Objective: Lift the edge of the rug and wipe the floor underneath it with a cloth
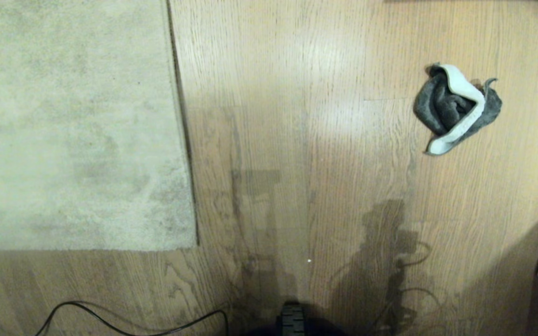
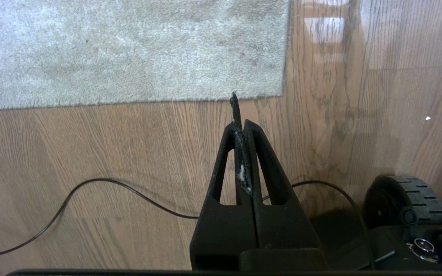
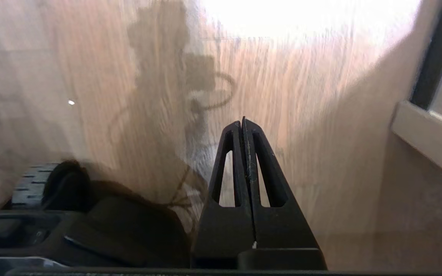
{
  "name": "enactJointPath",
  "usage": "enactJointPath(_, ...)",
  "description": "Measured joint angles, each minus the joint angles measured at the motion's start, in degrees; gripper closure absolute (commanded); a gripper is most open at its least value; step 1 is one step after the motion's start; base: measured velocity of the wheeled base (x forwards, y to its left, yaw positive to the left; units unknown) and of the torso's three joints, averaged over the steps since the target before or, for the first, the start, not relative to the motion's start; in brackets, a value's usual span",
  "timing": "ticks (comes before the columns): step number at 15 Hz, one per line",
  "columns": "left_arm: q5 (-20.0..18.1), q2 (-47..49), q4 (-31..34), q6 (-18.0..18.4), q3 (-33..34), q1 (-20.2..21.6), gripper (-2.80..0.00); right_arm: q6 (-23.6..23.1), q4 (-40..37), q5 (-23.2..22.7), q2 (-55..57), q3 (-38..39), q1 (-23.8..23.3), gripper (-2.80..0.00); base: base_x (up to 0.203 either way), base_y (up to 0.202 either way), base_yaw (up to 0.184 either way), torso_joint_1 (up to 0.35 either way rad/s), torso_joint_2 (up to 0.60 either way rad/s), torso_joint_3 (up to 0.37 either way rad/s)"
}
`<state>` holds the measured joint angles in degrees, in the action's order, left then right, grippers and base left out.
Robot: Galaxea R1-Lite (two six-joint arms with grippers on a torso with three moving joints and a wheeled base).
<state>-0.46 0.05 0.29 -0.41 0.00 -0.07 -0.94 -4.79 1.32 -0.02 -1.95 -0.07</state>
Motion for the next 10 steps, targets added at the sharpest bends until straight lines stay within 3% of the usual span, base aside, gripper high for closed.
enactJointPath(10, 0.00, 0.02, -0.05, -0.01, 0.00, 0.02, 0.00, 0.67, 1.47, -0.12, -0.20, 0.72, -0.02, 0.00, 0.000, 0.000, 0.000, 0.000, 0.00, 0.000)
